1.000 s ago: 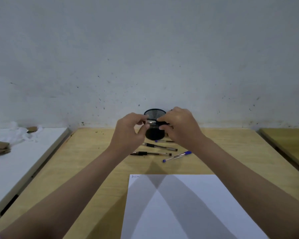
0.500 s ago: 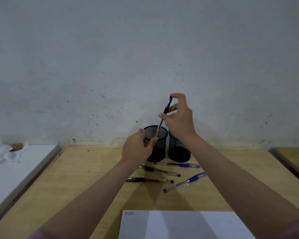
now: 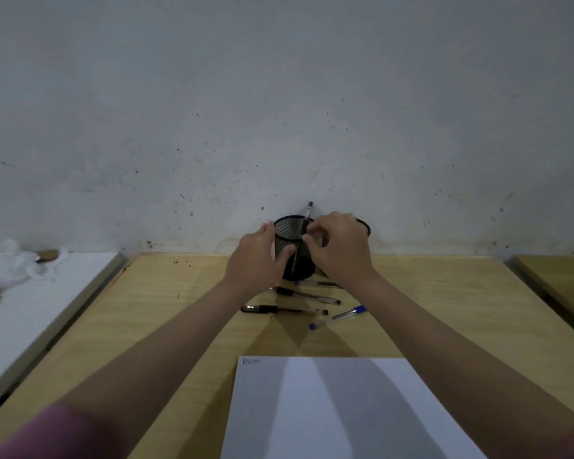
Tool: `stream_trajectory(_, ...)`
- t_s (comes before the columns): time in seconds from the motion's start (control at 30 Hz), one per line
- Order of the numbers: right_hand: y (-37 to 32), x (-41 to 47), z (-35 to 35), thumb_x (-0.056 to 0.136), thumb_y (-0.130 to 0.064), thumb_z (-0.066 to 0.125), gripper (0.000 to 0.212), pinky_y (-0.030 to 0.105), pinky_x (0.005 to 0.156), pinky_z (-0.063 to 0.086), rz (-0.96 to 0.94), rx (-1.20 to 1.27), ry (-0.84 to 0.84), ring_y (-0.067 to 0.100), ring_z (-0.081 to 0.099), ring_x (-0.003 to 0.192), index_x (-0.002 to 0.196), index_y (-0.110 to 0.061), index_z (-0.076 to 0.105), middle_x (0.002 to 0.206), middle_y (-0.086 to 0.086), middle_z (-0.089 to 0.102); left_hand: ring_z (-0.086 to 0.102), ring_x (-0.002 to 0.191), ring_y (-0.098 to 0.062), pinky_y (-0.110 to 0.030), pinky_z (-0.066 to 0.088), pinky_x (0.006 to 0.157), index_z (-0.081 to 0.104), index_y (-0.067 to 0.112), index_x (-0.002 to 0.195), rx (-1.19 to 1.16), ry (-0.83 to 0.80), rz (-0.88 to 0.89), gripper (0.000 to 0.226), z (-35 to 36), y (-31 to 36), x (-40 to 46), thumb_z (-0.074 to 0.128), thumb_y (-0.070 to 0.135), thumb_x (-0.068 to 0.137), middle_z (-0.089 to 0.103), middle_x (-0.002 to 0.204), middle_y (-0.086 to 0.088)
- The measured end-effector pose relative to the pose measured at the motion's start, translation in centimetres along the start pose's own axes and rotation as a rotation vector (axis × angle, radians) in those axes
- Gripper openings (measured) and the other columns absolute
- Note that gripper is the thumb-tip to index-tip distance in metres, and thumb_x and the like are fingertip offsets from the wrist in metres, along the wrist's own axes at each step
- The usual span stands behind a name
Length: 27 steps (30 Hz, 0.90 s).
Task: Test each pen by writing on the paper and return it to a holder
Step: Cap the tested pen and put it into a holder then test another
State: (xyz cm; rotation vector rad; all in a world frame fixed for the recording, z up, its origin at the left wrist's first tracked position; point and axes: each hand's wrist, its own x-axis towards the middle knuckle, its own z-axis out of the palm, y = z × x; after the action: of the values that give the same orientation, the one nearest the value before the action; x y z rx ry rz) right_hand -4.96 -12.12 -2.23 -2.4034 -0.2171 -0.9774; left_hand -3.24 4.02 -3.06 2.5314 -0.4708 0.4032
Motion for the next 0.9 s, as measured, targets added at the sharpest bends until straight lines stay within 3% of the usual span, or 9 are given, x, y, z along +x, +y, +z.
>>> stream_trajectory(0.1,-0.9,-2.6,0.0,0.078,-0.023,0.069,0.007,0.041,0.076,0.049,-0.015,0.007,-0.197,0.025,0.056,0.078,0.082,-0.018,0.072,0.075,-0.001,0.068,0.041,0.129,-0.028,-0.04,0.037,0.105,0.041,0.006,0.136,0.01,-0.005,-0.061,0.056,-0.7,-1.2,-3.5,0.045,0.041,0.092,0.048,0.139,-0.013)
stream_trajectory(0.23,-1.9,-5.5,0.6,0.085,-0.021,0.062,0.018,0.037,0.081,0.045,-0.003,-0.038,-0.416,0.024,0.054,0.094,0.099,-0.017,0.072,0.093,0.001,0.07,0.044,0.126,-0.028,-0.039,0.035,0.103,0.047,0.009,0.132,0.09,-0.068,-0.113,0.052,-1.8,-3.6,-9.0,0.041,0.041,0.092,0.051,0.136,-0.012)
stream_trajectory(0.4,-2.8,-7.0,2.1,0.086,-0.018,0.059,0.027,0.038,0.084,0.046,-0.007,-0.061,-0.543,0.026,0.052,0.1,0.111,-0.015,0.068,0.103,0.008,0.068,0.02,0.141,-0.027,-0.055,0.018,0.112,0.033,0.019,0.139,0.232,-0.298,-0.173,0.058,-1.7,-6.4,-12.9,0.031,0.049,0.089,0.022,0.154,-0.007)
stream_trajectory(0.5,-3.3,-7.3,2.8,0.088,-0.012,0.053,0.024,0.038,0.082,0.047,-0.027,-0.139,-0.584,0.027,0.052,0.099,0.106,-0.015,0.069,0.098,0.01,0.065,0.01,0.144,-0.025,-0.054,0.013,0.114,0.023,0.022,0.144,0.254,-0.292,-0.178,0.069,-1.0,-6.6,-13.9,0.019,0.057,0.084,0.012,0.157,-0.004)
stream_trajectory(0.6,-3.5,-7.3,2.9,0.092,-0.012,0.052,0.023,0.039,0.081,0.045,-0.095,-0.193,-0.561,0.026,0.049,0.097,0.108,-0.013,0.068,0.099,0.009,0.064,0.013,0.143,-0.024,-0.053,0.013,0.114,0.025,0.022,0.143,0.228,-0.26,-0.201,0.076,-0.9,-6.5,-13.9,0.015,0.061,0.079,0.015,0.156,-0.004)
stream_trajectory(0.7,-3.5,-7.4,2.7,0.091,-0.012,0.054,0.023,0.038,0.079,0.04,-0.184,-0.169,-0.488,0.026,0.049,0.095,0.107,-0.015,0.07,0.1,0.003,0.067,0.029,0.138,-0.025,-0.046,0.024,0.113,0.029,0.017,0.141,0.089,-0.148,-0.201,0.063,-1.4,-6.2,-13.9,0.046,0.046,0.088,0.032,0.15,-0.006)
stream_trajectory(0.77,-3.9,-7.6,2.2,0.086,-0.009,0.062,0.017,0.037,0.074,0.037,-0.251,-0.122,-0.38,0.029,0.052,0.089,0.098,-0.015,0.072,0.091,0.002,0.07,0.042,0.128,-0.022,-0.035,0.034,0.104,0.037,0.018,0.138,-0.046,-0.004,-0.178,0.059,-1.7,-5.4,-14.1,0.059,0.035,0.086,0.047,0.14,-0.003)
stream_trajectory(0.9,-5.1,-8.2,0.3,0.078,-0.011,0.066,0.011,0.037,0.069,0.035,-0.364,-0.063,-0.198,0.028,0.057,0.079,0.084,-0.016,0.073,0.079,-0.004,0.069,0.06,0.099,-0.02,-0.03,0.047,0.082,0.062,0.016,0.116,-0.155,0.219,-0.056,0.034,-2.1,-2.7,-13.9,0.066,0.019,0.083,0.067,0.107,-0.002)
